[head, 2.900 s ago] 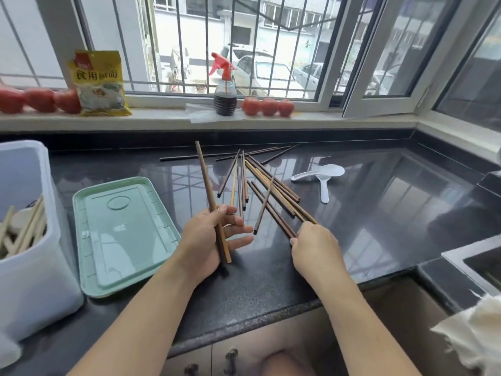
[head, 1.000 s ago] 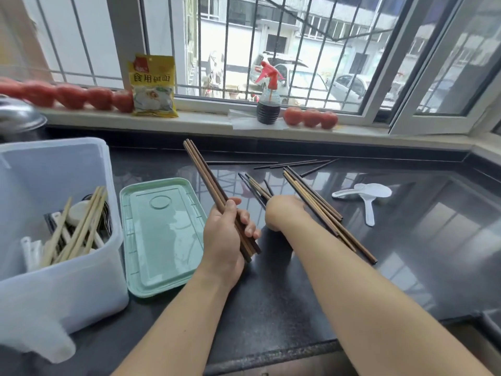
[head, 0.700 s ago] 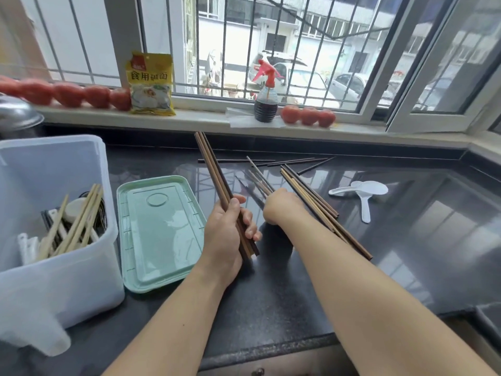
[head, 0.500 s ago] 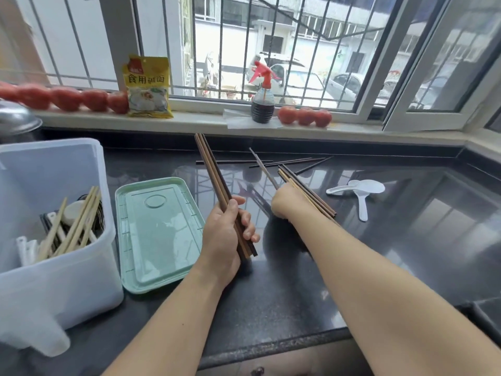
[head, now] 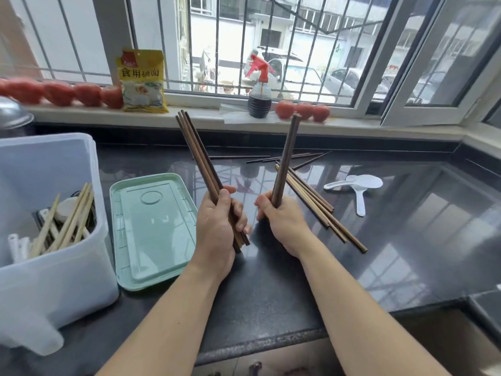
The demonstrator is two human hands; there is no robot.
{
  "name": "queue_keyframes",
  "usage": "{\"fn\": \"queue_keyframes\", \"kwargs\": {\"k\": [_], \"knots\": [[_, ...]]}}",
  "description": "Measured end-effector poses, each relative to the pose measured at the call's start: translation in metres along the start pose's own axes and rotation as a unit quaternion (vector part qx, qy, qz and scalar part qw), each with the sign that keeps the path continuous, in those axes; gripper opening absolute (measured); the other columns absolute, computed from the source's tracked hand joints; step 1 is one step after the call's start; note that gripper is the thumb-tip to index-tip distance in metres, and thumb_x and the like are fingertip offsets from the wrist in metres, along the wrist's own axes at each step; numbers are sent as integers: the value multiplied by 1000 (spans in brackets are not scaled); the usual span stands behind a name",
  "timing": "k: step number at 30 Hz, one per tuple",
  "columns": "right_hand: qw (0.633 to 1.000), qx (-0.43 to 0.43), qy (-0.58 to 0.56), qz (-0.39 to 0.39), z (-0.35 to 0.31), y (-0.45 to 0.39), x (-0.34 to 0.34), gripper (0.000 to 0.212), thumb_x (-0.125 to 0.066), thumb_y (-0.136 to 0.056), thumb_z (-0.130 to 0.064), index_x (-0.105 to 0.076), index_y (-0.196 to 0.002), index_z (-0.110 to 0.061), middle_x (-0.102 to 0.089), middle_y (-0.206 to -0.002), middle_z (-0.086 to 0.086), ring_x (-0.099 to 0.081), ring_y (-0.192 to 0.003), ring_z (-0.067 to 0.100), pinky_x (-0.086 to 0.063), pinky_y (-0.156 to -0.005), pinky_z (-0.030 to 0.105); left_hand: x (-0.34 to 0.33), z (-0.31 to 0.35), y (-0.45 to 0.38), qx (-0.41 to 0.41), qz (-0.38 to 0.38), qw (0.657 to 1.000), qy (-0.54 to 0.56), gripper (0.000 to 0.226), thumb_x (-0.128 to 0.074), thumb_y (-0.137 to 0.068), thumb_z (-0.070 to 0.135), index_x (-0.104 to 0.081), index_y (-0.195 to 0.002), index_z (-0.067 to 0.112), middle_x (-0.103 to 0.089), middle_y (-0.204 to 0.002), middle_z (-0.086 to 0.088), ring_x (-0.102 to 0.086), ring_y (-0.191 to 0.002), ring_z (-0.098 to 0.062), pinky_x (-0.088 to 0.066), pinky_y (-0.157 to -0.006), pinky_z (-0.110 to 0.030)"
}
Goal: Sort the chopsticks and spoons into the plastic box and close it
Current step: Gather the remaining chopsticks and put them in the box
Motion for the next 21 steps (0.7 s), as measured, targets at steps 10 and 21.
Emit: {"fn": "queue_keyframes", "kwargs": {"k": [10, 21], "knots": [[996, 18, -80, 33, 0, 4, 8, 6, -61, -99, -16, -60, -100, -10, -60, -71, 5, -60, -63, 17, -52, -70, 36, -2, -4, 0, -12, -24, 997, -73, 18, -37, -112, 21, -53, -114, 14, -46, -71, -2, -40, -52, -15, -41, -52, -30], [987, 129, 80, 48, -29, 42, -9, 22, -52, -101, -47, -48, -112, -28, -68, -92, -9, -65, -82, -3, -56, -70, 22, -5, -8, 6, -34, 13, 979, -201, 18, -43, -111, 22, -60, -109, 26, -74, -109, -7, -74, -102, -24, -62, -78, -46]]}}
Point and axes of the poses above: each hand's wrist, its own y-axis away from the middle knuckle, its own x-axis out of the back of the hand, z = x × y, the point moved 9 cm from there along -y, towards the middle knuckle
